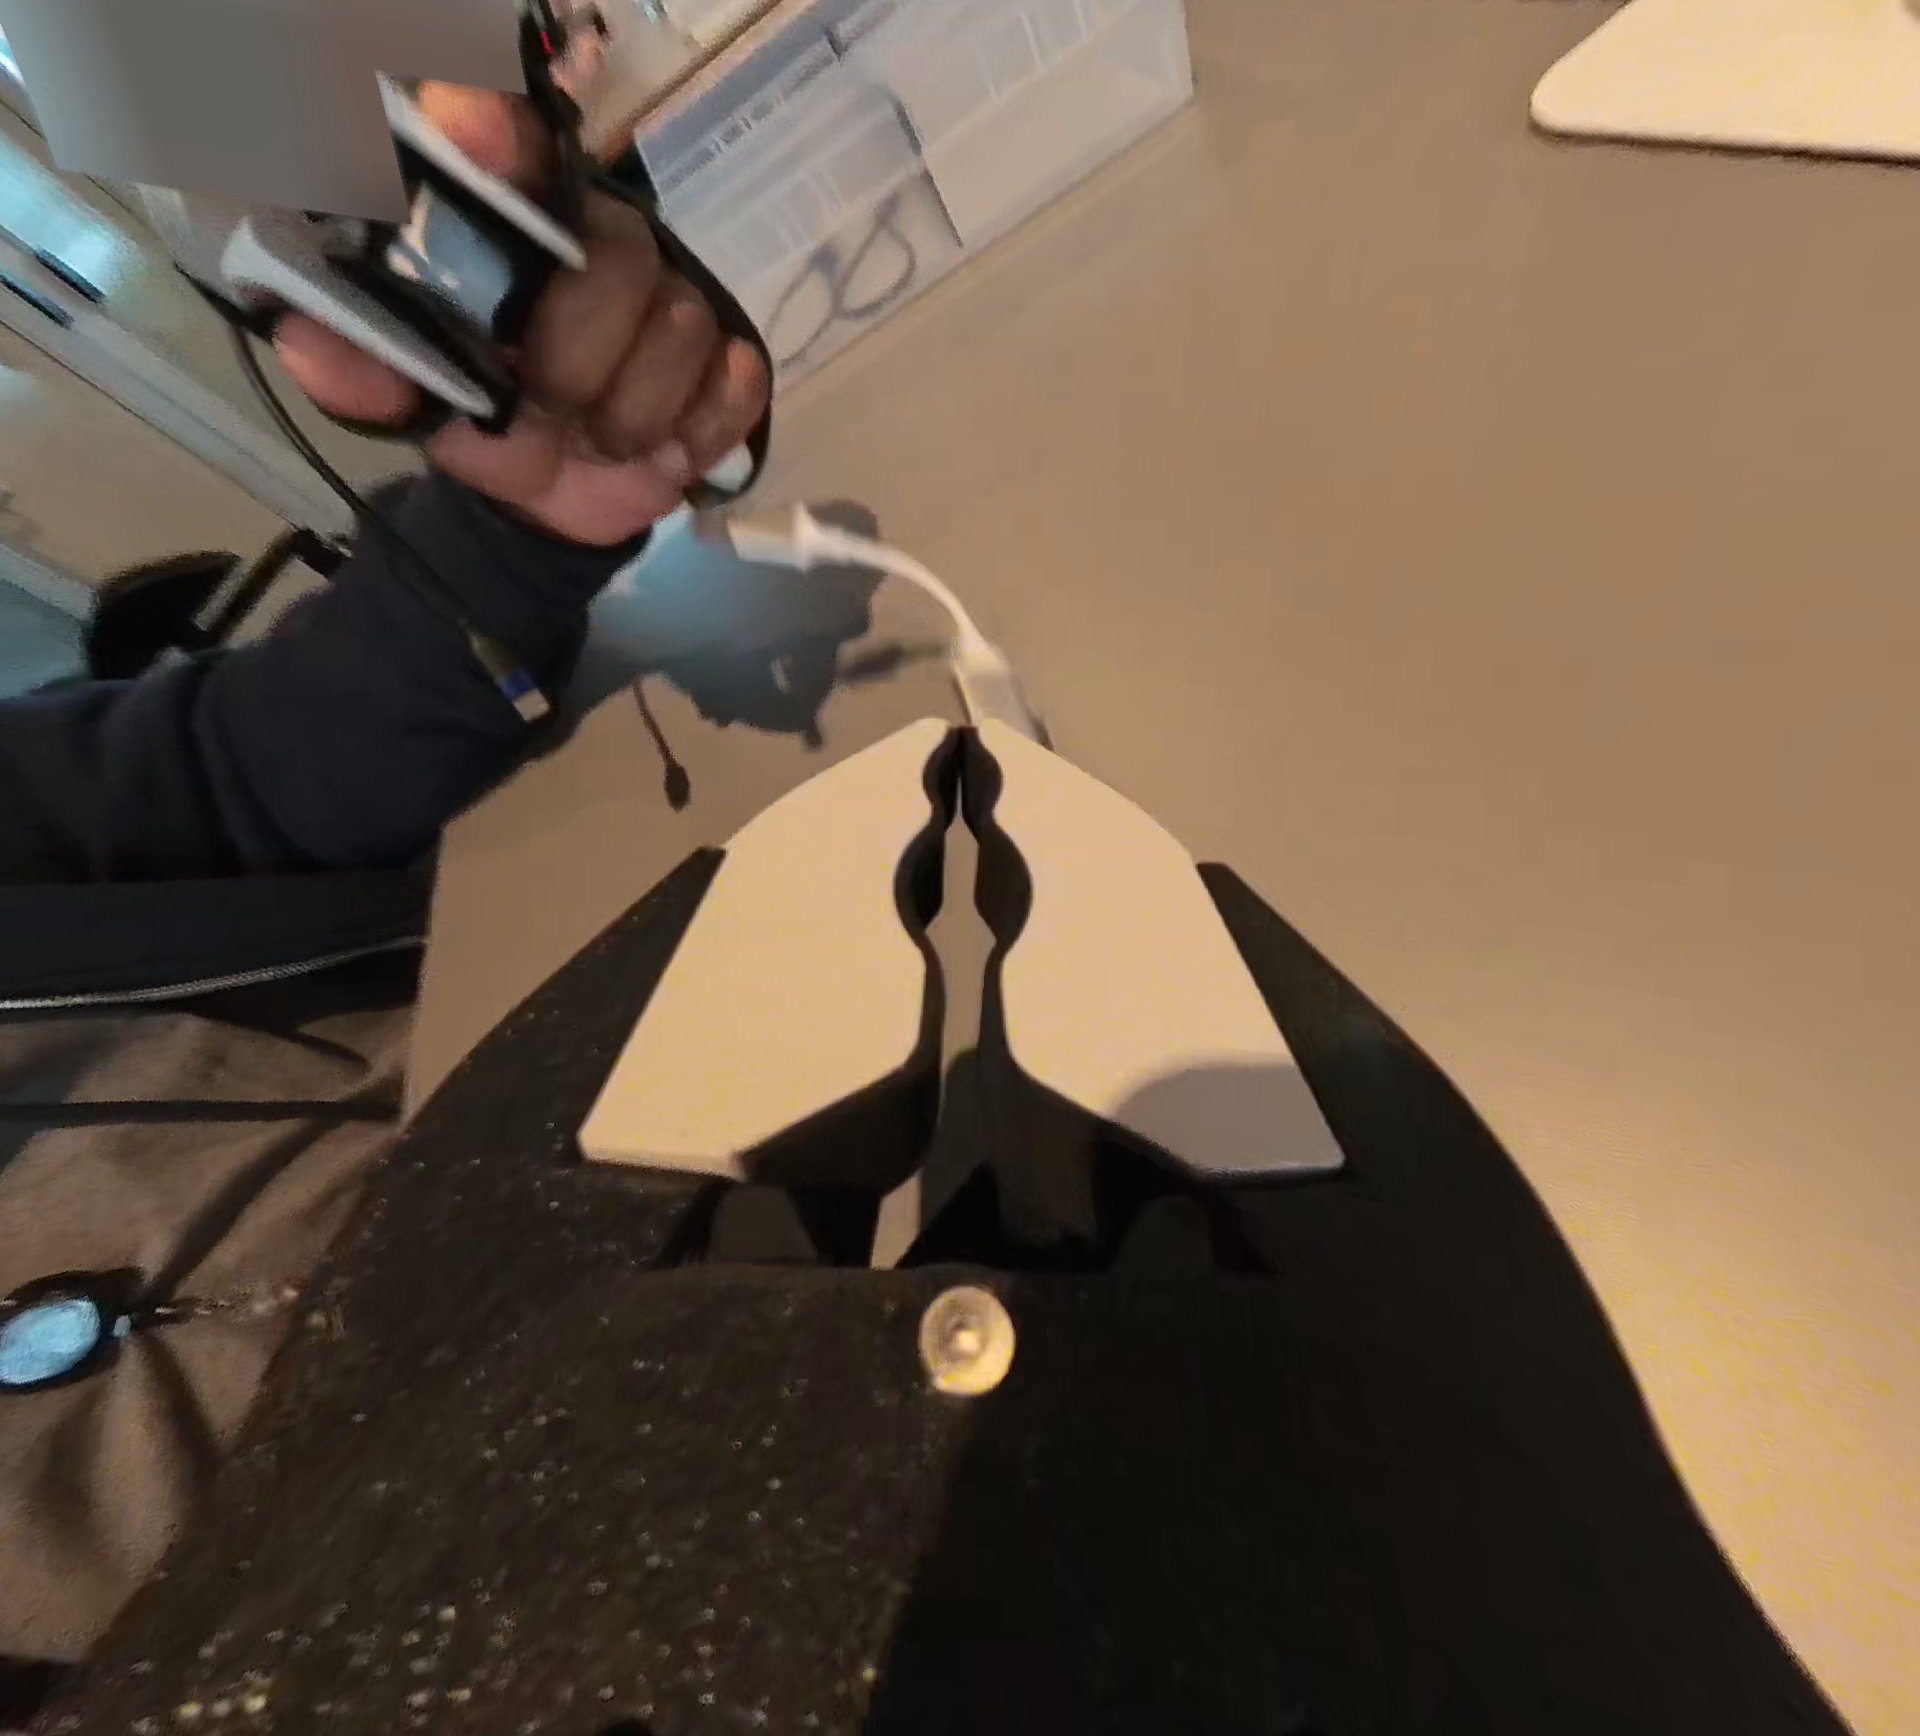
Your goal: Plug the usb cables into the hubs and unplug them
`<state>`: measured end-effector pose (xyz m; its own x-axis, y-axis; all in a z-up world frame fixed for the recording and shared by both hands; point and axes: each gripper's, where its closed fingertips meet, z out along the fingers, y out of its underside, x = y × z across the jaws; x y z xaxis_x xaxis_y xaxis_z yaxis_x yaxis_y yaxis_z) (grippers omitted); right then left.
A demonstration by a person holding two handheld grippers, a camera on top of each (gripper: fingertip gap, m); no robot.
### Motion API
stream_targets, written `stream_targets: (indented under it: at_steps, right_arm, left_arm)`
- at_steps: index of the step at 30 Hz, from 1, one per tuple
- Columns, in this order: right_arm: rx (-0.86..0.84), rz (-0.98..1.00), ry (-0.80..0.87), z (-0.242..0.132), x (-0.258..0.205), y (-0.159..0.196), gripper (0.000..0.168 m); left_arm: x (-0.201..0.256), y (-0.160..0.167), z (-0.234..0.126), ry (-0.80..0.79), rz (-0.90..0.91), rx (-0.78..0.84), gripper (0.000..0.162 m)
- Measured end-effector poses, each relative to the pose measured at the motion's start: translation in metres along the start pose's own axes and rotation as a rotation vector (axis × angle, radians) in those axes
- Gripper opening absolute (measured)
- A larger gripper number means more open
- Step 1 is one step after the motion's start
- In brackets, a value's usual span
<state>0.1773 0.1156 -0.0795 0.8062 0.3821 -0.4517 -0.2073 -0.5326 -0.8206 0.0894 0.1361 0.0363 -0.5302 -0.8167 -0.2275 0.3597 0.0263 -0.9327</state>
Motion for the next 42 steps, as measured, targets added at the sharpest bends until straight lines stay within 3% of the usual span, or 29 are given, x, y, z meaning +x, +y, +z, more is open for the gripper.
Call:
stream_targets:
  at_steps: [3, 7, 11, 14, 17, 24, 26, 28, 30, 33, 39, 42]
  right_arm:
    - [0.045, -0.012, -0.012, -0.007, -0.007, -0.007, 0.000]
    - [-0.005, -0.085, 0.101, -0.006, 0.006, 0.002, 0.000]
    - [-0.212, -0.521, 0.292, -0.013, 0.018, 0.026, 0.000]
    - [-0.437, -0.863, 0.353, -0.014, 0.027, 0.052, 0.014]
    - [-0.621, -0.972, 0.307, -0.012, 0.036, 0.070, 0.014]
    - [-0.632, -0.756, 0.094, -0.001, 0.019, 0.086, 0.040]
    - [-0.610, -0.708, 0.088, 0.002, 0.015, 0.088, 0.034]
    - [-0.613, -0.677, 0.107, 0.002, 0.014, 0.090, 0.016]
    - [-0.620, -0.644, 0.152, 0.002, 0.014, 0.091, 0.015]
    - [-0.619, -0.628, 0.222, 0.001, 0.014, 0.091, 0.015]
    - [-0.553, -0.535, 0.247, -0.002, 0.011, 0.093, 0.015]
    - [-0.530, -0.527, 0.261, -0.004, 0.014, 0.093, 0.015]
  left_arm:
    - [0.020, -0.025, -0.001, 0.098, 0.002, 0.115, 0.007]
    - [0.027, -0.019, 0.005, 0.117, 0.014, 0.077, 0.007]
    - [0.031, -0.003, 0.008, 0.111, 0.025, -0.005, 0.007]
    - [0.037, 0.000, 0.008, 0.120, 0.040, -0.037, 0.007]
    - [0.041, -0.002, 0.010, 0.143, 0.037, -0.033, 0.006]
    - [0.043, -0.001, 0.010, 0.154, 0.041, -0.042, 0.007]
    - [0.043, -0.001, 0.010, 0.154, 0.035, -0.040, 0.007]
    - [0.042, 0.003, 0.010, 0.148, 0.038, -0.062, 0.007]
    - [0.039, 0.013, 0.011, 0.133, 0.057, -0.115, 0.007]
    - [0.036, 0.037, 0.008, 0.135, 0.094, -0.257, 0.007]
    - [0.061, 0.120, -0.011, 0.301, 0.222, -0.727, 0.007]
    - [0.073, 0.148, -0.015, 0.368, 0.271, -0.873, 0.007]
